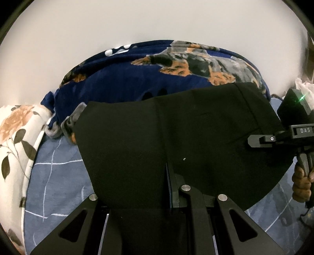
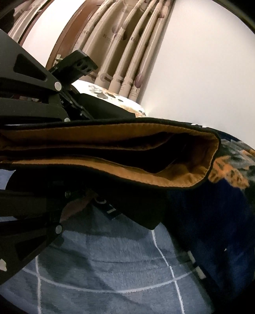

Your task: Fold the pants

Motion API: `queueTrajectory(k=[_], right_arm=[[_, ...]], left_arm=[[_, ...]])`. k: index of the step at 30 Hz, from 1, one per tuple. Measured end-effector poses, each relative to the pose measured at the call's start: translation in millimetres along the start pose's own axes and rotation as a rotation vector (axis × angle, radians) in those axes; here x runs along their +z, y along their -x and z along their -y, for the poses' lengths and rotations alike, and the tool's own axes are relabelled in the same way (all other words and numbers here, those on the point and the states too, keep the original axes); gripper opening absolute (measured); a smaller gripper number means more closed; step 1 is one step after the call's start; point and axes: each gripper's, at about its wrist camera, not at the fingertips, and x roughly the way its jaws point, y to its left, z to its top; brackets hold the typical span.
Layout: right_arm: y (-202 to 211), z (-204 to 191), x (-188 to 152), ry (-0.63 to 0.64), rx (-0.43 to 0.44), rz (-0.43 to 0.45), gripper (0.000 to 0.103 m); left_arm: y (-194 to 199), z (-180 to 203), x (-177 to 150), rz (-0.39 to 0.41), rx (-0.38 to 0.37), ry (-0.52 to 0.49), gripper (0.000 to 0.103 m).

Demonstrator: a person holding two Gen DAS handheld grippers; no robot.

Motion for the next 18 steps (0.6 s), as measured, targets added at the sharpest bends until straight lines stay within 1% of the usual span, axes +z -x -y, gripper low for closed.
queueTrajectory(k=[11, 18], right_arm=[[-1.6, 15.0, 5.0, -0.032, -0.015, 0.003, 0.025], [-3.0, 13.9, 4.5, 0.007, -0.090, 0.002, 0.025]], left_arm=[[-17.2, -6.4, -5.9, -0.022, 0.004, 0.017, 0.014], [-24.1, -11.0, -12.2, -0.019, 0.014, 0.047, 0.015]])
